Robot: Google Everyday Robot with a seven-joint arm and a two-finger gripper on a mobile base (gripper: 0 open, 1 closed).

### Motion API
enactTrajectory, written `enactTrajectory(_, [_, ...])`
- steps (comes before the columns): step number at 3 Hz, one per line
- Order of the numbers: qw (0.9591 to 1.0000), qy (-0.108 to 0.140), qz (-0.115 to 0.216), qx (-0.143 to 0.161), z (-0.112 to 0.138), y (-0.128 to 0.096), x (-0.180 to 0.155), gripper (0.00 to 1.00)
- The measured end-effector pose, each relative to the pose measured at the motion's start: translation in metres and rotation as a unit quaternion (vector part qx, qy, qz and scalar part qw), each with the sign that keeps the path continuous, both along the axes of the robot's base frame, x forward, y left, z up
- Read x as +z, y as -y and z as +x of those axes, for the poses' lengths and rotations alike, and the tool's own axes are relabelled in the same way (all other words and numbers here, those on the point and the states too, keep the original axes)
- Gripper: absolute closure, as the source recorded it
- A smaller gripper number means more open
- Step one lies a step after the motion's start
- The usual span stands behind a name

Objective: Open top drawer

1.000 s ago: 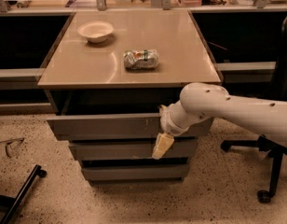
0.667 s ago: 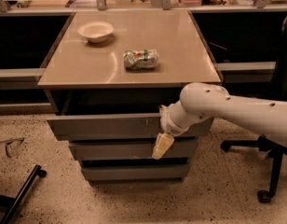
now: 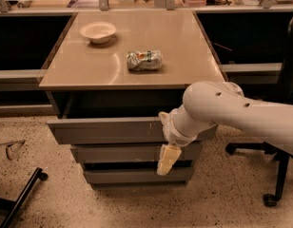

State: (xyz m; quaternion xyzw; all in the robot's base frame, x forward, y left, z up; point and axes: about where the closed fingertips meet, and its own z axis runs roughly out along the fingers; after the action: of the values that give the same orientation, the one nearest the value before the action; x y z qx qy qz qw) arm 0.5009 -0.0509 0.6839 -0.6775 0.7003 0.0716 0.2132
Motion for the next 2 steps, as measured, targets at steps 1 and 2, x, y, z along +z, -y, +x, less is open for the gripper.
enactTrajectory(1, [1.0000,0.005,0.003,-0.004,0.006,0.000,0.001,0.00])
enactTrajectory(2, [0.9999,-0.003,0.002,-0.010,0.023,0.000,-0.003,0.00])
